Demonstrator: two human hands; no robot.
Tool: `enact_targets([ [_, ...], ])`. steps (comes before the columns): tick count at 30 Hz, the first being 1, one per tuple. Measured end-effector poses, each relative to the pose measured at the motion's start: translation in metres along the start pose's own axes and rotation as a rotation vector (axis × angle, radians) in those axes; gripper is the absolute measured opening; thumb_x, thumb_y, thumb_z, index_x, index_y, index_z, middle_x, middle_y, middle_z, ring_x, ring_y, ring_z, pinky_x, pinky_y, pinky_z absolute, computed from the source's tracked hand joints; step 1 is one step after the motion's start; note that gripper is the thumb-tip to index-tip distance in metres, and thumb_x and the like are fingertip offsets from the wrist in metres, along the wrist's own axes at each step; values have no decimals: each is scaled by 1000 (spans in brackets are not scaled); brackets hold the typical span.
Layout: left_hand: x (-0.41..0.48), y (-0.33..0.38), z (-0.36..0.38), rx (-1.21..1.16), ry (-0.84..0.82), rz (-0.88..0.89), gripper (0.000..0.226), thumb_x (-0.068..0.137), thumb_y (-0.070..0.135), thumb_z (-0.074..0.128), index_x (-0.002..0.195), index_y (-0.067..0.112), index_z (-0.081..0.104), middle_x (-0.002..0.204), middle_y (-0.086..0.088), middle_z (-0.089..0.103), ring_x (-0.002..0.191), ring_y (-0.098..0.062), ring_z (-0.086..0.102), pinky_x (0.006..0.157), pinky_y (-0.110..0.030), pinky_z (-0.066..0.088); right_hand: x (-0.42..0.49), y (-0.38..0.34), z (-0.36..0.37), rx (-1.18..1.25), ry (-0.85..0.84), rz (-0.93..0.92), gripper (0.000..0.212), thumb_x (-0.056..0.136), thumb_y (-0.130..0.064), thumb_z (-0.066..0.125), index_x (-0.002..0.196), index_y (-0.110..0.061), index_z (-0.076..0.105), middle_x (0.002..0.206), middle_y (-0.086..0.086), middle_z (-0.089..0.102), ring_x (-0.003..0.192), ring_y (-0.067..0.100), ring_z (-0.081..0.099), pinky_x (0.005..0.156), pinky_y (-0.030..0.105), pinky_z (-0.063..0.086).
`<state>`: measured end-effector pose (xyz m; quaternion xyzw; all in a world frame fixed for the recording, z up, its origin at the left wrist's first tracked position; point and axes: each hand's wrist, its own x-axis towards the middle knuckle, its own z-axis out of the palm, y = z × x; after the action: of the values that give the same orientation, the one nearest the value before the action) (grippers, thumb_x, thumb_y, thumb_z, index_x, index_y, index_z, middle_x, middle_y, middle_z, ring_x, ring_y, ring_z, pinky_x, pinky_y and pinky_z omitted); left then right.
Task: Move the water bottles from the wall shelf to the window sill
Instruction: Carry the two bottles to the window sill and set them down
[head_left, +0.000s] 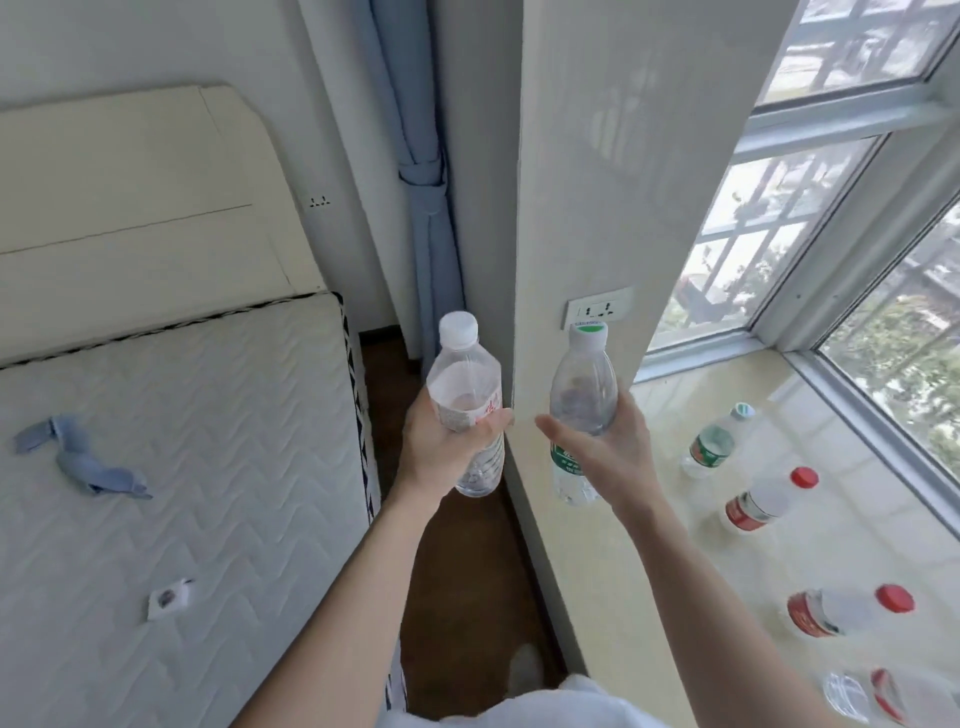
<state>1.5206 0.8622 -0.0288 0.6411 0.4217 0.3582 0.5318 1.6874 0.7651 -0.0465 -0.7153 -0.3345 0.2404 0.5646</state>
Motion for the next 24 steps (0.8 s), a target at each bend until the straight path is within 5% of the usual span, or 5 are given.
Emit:
enact_targets([
  [4,57,11,42,-8,-118,21,59,63,27,87,116,23,62,106,10,71,101,-1,65,83,-18,53,57,0,-23,-1,88,18,60,60,-53,87,109,-31,60,100,-8,71,95,12,68,86,45,58],
  [9,104,23,100,28,-293,32,49,65,30,84,107,37,60,97,25,69,97,8,63,78,-10,49,86,11,-57,6,250,64,51,63,-42,89,104,-31,59,94,-14,68,90,7,66,80,31,55],
  [14,138,36,162,2,-497,55,44,72,8,85,96,34,59,87,16,65,80,14,61,67,-4,45,95,31,-94,9,448,168,54,59,-40,92,101,-30,59,93,-12,69,89,7,68,85,38,56],
  [19,162,28,210,9,-726,38,38,72,8,85,103,17,65,88,11,69,78,8,64,68,-7,46,89,43,-118,42,673,246,62,52,-42,93,103,-30,59,99,-5,72,96,16,70,90,46,56],
  [24,172,13,244,13,-918,3,41,73,1,83,110,8,66,86,12,72,80,0,68,69,-13,50,67,56,-120,57,889,328,64,57,-41,94,108,-29,58,103,-8,69,100,13,67,86,34,54],
])
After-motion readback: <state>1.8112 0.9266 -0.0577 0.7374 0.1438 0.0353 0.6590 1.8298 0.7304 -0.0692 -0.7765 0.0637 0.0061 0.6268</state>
